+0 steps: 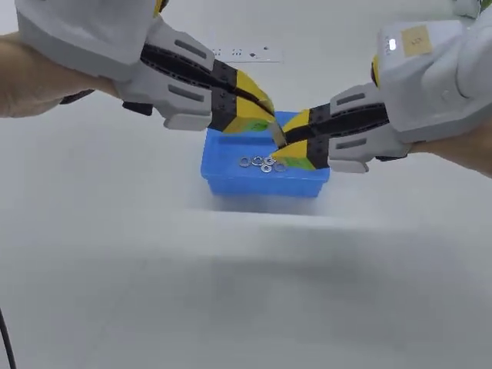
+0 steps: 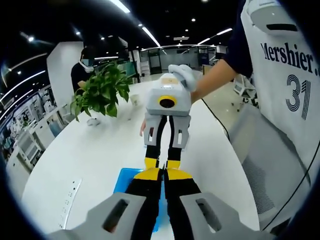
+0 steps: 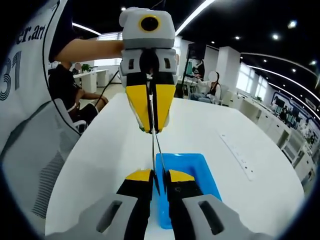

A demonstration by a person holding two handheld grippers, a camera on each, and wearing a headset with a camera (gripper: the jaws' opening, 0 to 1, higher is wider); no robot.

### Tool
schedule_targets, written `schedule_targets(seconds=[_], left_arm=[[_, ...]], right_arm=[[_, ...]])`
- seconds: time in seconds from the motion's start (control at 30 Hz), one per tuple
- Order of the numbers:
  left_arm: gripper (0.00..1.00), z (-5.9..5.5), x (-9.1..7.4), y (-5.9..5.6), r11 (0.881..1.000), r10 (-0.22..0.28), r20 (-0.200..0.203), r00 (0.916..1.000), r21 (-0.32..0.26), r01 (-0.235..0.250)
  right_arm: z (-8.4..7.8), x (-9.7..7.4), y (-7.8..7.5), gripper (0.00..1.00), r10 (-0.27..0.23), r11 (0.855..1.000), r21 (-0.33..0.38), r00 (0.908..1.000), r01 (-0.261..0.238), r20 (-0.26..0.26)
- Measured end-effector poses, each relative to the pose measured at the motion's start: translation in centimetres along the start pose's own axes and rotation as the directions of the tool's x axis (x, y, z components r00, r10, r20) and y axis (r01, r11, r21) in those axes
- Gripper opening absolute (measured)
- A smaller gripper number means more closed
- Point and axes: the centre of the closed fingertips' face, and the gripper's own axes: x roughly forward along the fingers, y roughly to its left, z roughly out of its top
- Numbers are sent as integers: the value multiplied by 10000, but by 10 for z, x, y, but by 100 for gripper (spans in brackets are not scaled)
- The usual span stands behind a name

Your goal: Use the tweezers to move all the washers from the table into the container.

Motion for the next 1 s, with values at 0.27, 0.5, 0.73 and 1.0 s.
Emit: schedule_targets(seconds=[0.27,0.5,0.73,1.0], left_arm=[[5,-4,-9,-20,9992,146,54,9999,-362,-144],[5,-20,-11,-29,9980,113,-302,9995,-623,-131],[5,-57,-2,-40,9927,-66,-765,9970,-1208,-27],[5,-94,10,-42,9817,-204,-990,9949,-1904,12]], right_arm=[[4,-5,21,8,244,9988,-424,9986,-263,-459],[0,-2,36,8,469,9972,-540,9943,-522,-958],[-22,8,47,8,742,9941,-648,9801,-874,-1842],[-47,28,51,8,1115,9897,-587,9610,-1303,-2529]])
